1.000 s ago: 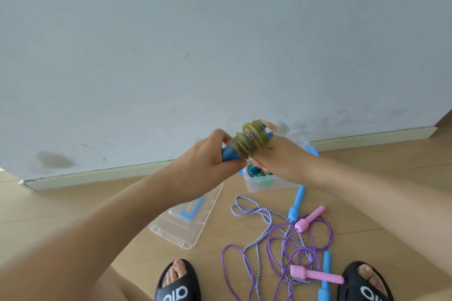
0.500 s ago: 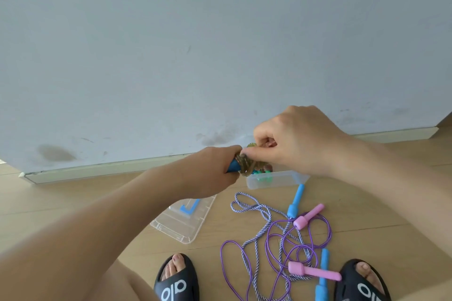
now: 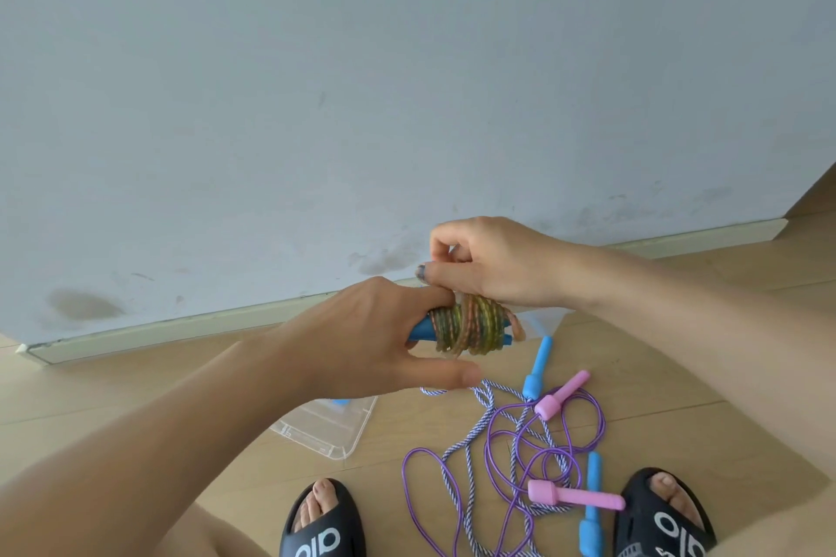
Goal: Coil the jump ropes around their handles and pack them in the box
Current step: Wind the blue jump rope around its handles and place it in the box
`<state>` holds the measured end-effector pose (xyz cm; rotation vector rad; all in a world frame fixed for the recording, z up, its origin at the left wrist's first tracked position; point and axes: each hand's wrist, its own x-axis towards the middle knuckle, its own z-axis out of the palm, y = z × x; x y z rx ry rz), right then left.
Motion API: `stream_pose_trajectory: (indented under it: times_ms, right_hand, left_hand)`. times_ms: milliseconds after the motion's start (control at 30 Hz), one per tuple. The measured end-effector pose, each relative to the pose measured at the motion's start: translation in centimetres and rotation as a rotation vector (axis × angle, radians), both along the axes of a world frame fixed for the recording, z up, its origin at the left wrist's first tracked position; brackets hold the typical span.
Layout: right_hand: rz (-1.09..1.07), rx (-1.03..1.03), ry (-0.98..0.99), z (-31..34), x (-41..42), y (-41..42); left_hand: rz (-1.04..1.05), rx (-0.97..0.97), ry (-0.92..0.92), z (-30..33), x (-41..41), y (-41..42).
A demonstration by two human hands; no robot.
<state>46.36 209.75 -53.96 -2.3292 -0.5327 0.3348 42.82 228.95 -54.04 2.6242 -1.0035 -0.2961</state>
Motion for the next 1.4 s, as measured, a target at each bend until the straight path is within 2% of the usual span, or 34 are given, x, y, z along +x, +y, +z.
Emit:
stream_pose_trajectory:
  times_ms: [133,200,267,433,633,733,900,1067,1267,1400]
  right_hand:
    - [0.036,0.211,0.468,-1.1,-0.9,-0.2]
    - [0.018,0.362,0.621,-1.5,-1.4,-0.5]
    - [0.008,0.488,0.695,-1.4,-1.9,-0.8]
    - [-0.108,0.637,0.713,-0.5,-2.3,-1.0]
    - [-0.247,0.735,0.730,-0.5,-2.3,-0.2]
    - [-0.355,0.739,0.675,-0.2,-2.2,-0.2]
    - [-0.468,0.816,0.636,1.3,-2.4,-0.8]
    - [-0.436,0.892,0.670,2.5,-2.8,-1.8]
    - [-0.406,0.832,0.597,3.0,-3.0,-2.2]
    - [-0.461,0.815,0.542,2.9,-2.9,-2.2]
  left_hand:
    - [-0.016,-0.115,0.046,-0.3,-0.5,-0.2]
    - [-0.026,-0.221,0.116,-0.3,-0.4,-0.1]
    - [-0.022,-0.317,0.165,-0.1,-0.3,-0.1]
    - [0.050,-0.479,0.203,0.5,-0.4,-0.7]
    - [0.149,-0.604,0.263,0.8,-0.3,-1.4]
    - [0.151,-0.661,0.323,0.9,0.0,-1.3]
    - [0.191,-0.633,0.288,0.7,0.9,-0.5]
    - [0.213,-0.615,0.271,0.8,1.0,0.1]
    - [0.218,-0.569,0.251,0.6,1.1,0.2]
    - [0.193,-0.555,0.245,0.7,0.8,-0.2]
